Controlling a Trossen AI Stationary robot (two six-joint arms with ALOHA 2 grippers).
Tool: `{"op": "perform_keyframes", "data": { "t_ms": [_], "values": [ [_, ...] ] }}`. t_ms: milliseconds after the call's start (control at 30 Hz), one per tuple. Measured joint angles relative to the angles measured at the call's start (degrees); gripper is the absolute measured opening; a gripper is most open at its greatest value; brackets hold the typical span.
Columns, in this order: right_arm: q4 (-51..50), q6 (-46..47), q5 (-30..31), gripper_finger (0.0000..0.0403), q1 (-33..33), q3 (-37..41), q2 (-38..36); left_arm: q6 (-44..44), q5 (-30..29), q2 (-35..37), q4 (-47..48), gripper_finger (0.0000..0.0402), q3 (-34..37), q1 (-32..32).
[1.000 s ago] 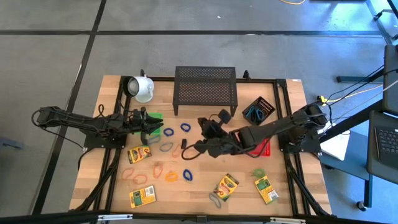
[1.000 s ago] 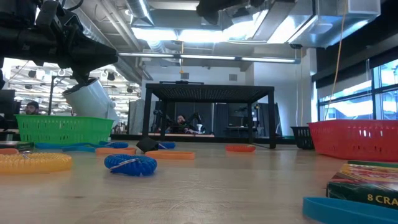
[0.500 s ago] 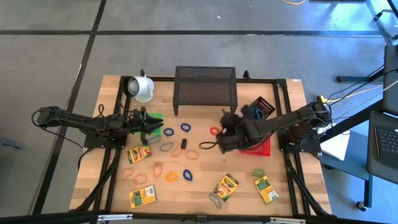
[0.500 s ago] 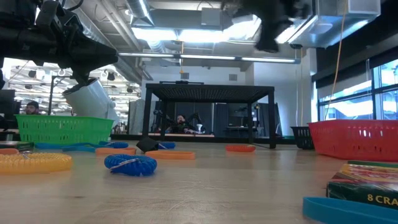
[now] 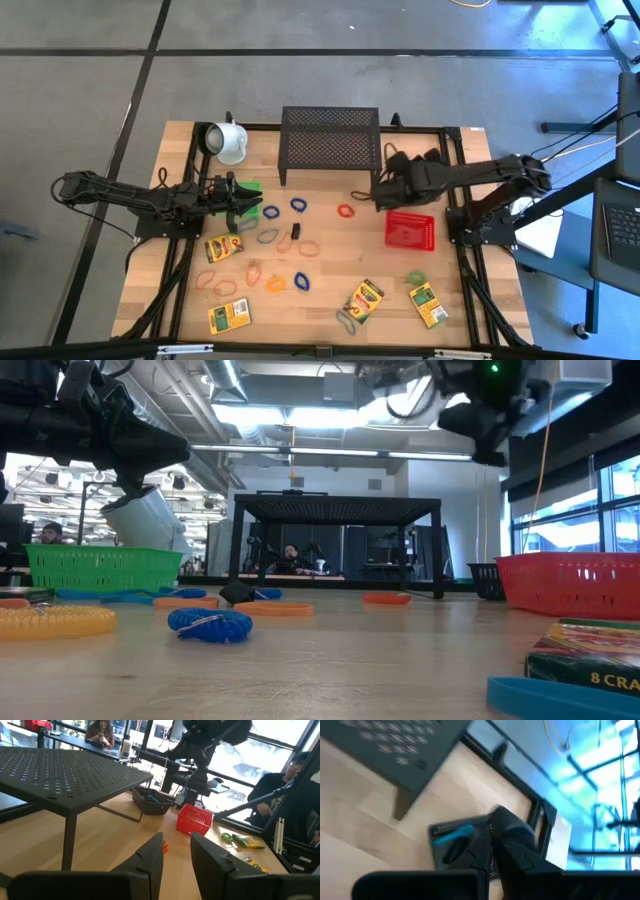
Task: Pick & Place Office Desk Supplies
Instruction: Put the black rubber band into the black bin
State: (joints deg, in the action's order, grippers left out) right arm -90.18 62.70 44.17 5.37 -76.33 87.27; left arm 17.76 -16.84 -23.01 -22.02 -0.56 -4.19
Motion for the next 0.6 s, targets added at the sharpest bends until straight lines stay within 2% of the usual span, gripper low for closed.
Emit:
{"op": "perform_keyframes", "data": {
  "t_ms": [233, 600],
  "values": [
    [2.2, 4.6, -3.5, 0.0026, -8.2, 10.7, -5.1, 0.0, 0.0, 0.0, 0.0, 0.0091, 0.0, 0.0],
    [20.0, 4.3, -4.3, 0.0027, -14.7, 25.2, -6.6, 0.0, 0.0, 0.0, 0.0, 0.0091, 0.0, 0.0]
  ]
}}
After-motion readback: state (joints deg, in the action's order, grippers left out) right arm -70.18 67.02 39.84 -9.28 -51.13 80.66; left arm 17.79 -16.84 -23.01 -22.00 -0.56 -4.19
